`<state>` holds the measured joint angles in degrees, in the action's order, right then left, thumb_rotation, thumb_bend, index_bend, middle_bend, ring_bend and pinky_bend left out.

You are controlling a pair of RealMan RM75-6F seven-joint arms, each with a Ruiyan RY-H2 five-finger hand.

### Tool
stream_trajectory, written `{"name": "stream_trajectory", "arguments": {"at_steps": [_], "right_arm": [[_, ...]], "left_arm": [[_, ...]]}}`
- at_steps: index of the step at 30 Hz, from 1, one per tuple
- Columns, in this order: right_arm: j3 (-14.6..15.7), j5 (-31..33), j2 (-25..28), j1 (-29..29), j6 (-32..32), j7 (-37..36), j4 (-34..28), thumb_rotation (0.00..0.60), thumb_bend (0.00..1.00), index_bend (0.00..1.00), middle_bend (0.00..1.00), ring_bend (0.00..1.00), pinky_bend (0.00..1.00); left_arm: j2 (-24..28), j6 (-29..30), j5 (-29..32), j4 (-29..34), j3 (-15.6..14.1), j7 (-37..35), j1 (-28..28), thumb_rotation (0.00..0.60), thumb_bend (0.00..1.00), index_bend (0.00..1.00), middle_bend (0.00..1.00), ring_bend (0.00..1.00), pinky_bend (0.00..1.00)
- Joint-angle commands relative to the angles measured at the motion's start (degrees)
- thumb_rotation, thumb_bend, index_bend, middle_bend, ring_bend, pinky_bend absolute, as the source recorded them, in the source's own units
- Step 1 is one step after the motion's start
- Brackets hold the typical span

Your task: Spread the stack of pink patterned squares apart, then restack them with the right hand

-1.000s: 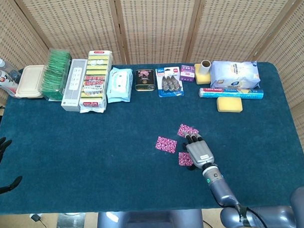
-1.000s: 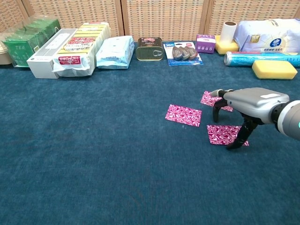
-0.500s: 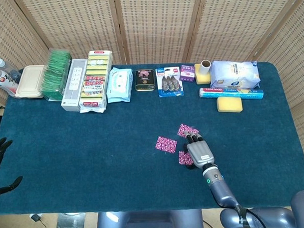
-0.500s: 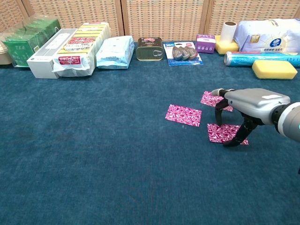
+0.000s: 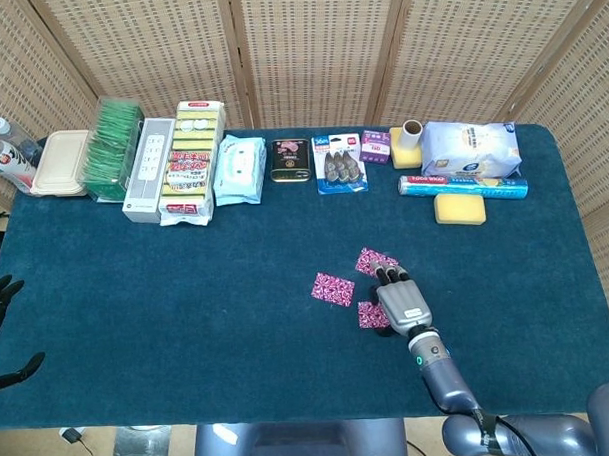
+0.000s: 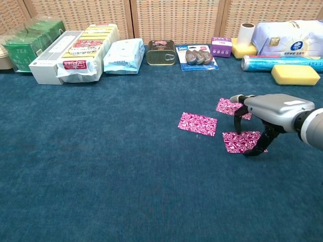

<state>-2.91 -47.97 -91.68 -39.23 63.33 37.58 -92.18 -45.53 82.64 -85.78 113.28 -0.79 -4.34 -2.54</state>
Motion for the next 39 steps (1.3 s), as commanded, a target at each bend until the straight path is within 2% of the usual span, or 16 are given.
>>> {"name": "stream_trajectory", "arguments": {"at_steps": [1,8,13,27,34,39], "right_arm": [[-0.20,0.13,-0.14,0.00,-0.12,0.30,0.11,0.551,0.23,0.38,0.00,0.00,0.09],[-0.49,0.40,-0.18,0.13,-0.33,0.96,0.17,0.551,0.23,0.36,0.00,0.00,0.09],[-0.61,0.35,-0.32,0.25,-0.42,1.15,0.33,0.550,0.23,0.40,0.00,0.00,0.10],[-1.17,-1.07,0.38,0.87,-0.06,0.32,-1.07,0.553,0.23,0.43,0.00,0.00,0.11],[-3.13,0.52,2.40,0.22,0.12,1.08,-4.08,0.548,0.23,0.43,0.00,0.00,0.11],[-5.91,5.59,3.32,-1.85,-1.67,2.28,-5.95,0.551,0.23,0.43,0.00,0.00,0.11]], "left_arm": [[-0.01,0.00,0.00,-0.01,0.00,0.03,0.00,0.600,0.23,0.00,0.00,0.00,0.06],[-0.01,0.09,-0.08,-0.03,-0.03,-0.02,0.05,0.600,0.23,0.00,0.00,0.00,0.06],[-0.04,0.17,-0.19,-0.06,-0.06,-0.04,0.10,0.600,0.23,0.00,0.00,0.00,0.06],[-0.05,0.10,-0.06,0.02,-0.01,0.10,0.04,0.600,0.23,0.00,0.00,0.00,0.06],[0.12,0.15,-0.31,-0.03,-0.08,-0.29,0.08,0.600,0.23,0.00,0.00,0.00,0.06],[0.23,0.09,-0.42,-0.19,-0.11,-0.74,0.05,0.600,0.23,0.00,0.00,0.00,0.06]]}}
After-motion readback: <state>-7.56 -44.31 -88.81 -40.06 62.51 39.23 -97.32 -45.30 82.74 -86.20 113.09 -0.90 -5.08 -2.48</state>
